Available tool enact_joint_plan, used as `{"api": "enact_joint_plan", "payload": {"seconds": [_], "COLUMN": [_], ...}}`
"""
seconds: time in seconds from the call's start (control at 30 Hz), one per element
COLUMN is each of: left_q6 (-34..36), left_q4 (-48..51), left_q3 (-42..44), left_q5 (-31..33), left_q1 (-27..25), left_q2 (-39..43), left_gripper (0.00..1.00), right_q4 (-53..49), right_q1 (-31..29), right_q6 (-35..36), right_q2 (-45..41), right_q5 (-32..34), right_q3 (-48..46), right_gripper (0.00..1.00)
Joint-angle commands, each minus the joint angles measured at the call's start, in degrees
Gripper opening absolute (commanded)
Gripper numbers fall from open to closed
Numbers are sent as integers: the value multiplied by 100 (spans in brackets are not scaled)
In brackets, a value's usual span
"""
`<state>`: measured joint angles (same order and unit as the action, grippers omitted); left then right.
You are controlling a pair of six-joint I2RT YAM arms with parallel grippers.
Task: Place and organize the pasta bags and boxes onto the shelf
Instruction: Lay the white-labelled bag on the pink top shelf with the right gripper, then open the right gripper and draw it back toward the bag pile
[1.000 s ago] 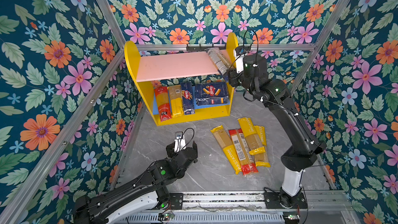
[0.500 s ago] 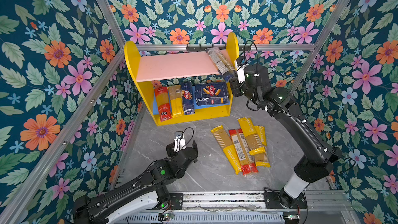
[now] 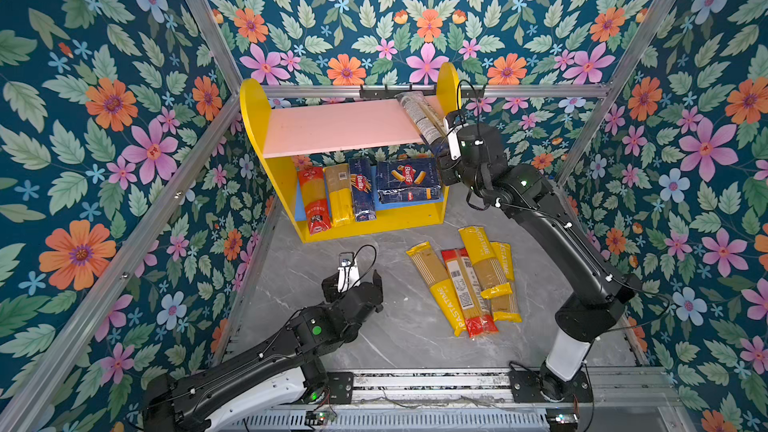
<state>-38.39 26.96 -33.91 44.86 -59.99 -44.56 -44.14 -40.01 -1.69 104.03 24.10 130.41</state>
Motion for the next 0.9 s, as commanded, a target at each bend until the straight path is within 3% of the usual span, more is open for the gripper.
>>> {"api": "enact_joint_plan", "payload": {"seconds": [0.0, 0.5, 0.67, 0.87], "left_q6": [69, 165, 158, -40], "left_q4": [2, 5, -15, -103], "left_q3": [-63, -204, -260, -339], "left_q5": [126, 248, 126, -217], "left_q1": [-1, -3, 4, 4], "left_q2": [-41, -324, -424, -690], "left_gripper": [100, 100, 100, 100], "right_q4": [-68, -840, -774, -318], "right_q1": [33, 197, 167, -125], "right_q6": [18, 84, -67, -138], "right_q2": [225, 1599, 1137, -210], "right_q5": [-45, -488, -625, -187], "right_q3": [372, 2489, 1977, 175], "right_gripper": [56, 59, 71, 86]}}
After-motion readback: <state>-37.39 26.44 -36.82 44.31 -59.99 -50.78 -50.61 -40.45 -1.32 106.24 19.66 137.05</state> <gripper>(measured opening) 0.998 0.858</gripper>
